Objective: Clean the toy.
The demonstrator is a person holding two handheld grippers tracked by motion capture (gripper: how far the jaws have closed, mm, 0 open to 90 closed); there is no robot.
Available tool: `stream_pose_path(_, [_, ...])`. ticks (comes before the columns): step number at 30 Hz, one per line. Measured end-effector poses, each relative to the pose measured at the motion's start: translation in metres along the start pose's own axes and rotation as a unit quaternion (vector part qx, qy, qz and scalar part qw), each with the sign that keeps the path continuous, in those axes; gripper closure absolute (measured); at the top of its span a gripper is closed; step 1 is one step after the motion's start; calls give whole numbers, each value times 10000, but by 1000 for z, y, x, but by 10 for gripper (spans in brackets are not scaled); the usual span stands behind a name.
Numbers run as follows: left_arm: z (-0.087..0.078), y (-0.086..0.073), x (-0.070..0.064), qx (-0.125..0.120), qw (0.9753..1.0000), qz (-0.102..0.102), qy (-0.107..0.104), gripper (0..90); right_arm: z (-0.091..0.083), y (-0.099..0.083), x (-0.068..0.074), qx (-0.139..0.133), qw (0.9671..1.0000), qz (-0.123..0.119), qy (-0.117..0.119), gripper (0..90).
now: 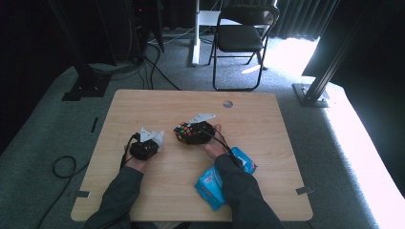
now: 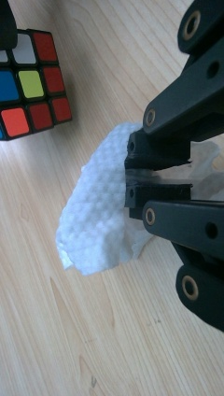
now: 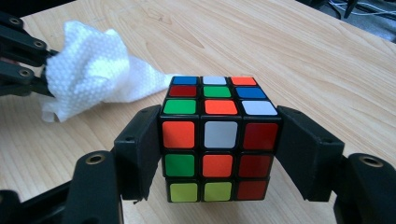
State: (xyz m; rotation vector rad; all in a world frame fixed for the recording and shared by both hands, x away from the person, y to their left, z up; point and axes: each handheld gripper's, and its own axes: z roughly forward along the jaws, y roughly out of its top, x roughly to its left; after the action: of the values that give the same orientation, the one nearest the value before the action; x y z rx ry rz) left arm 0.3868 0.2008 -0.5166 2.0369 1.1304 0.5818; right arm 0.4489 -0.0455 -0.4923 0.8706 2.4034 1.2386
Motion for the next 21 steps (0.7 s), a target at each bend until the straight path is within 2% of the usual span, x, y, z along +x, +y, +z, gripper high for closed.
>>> stream_pose_path(5, [-2, 0, 3, -24, 10000, -4, 44, 815, 2, -1, -2, 67, 9999, 74, -36, 343])
stream_pose_path(21, [-5, -1, 7, -61, 9999, -41, 72, 816, 7, -2, -3, 256, 9996, 84, -97, 343])
